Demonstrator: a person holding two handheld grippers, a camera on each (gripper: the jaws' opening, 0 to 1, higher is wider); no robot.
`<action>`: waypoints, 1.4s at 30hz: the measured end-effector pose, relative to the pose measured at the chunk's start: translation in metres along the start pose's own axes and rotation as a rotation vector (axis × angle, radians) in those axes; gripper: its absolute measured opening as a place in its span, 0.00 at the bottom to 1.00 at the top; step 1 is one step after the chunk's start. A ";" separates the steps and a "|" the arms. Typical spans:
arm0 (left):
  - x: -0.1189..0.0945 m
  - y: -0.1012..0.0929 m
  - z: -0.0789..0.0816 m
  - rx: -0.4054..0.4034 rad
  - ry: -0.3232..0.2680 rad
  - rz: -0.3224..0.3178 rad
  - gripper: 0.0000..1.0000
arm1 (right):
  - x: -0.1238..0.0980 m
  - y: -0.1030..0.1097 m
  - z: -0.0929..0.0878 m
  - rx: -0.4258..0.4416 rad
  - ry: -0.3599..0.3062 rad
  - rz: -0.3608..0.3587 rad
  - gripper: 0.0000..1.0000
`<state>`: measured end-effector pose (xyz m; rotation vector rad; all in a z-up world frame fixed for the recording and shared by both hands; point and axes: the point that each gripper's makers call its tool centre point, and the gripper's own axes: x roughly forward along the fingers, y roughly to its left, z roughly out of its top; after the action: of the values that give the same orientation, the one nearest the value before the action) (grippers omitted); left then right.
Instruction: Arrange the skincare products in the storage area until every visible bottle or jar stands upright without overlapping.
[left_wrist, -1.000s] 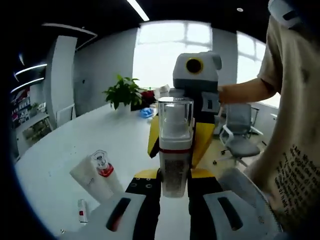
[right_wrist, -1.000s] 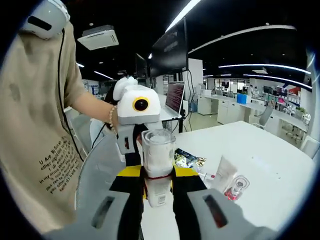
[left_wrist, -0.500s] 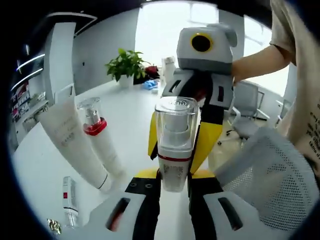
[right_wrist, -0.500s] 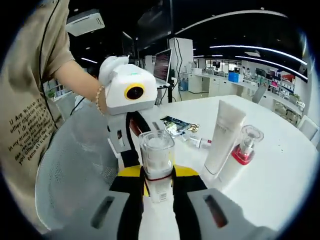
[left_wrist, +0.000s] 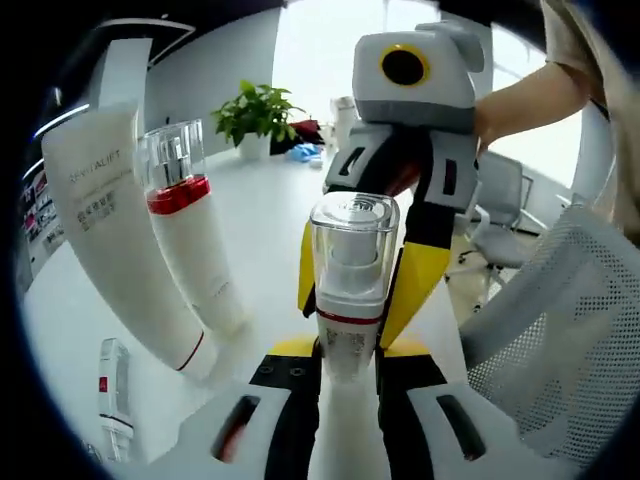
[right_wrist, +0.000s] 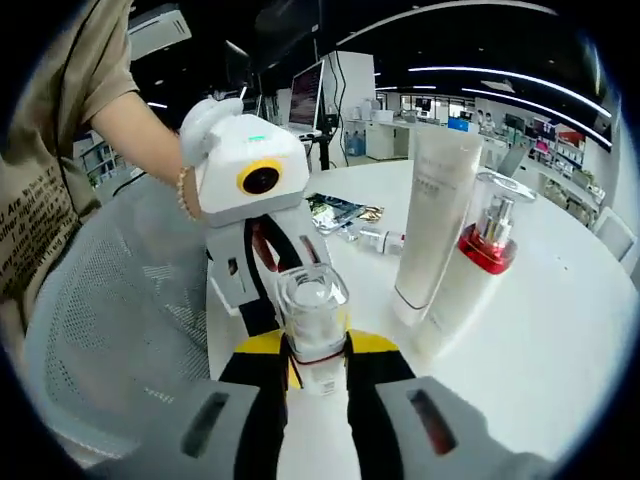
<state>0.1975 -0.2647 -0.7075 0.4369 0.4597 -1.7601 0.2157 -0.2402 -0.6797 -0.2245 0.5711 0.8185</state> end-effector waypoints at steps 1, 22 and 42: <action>0.001 0.001 -0.001 0.001 0.004 0.002 0.16 | 0.001 -0.001 -0.001 0.001 0.003 0.000 0.21; 0.020 0.051 0.006 0.033 0.005 0.065 0.18 | 0.002 -0.051 0.005 -0.018 -0.045 -0.072 0.21; 0.021 0.061 0.006 0.047 0.018 0.111 0.18 | 0.004 -0.057 0.007 -0.055 -0.048 0.001 0.23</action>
<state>0.2519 -0.2987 -0.7178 0.5021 0.4000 -1.6635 0.2635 -0.2731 -0.6778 -0.2541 0.5047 0.8386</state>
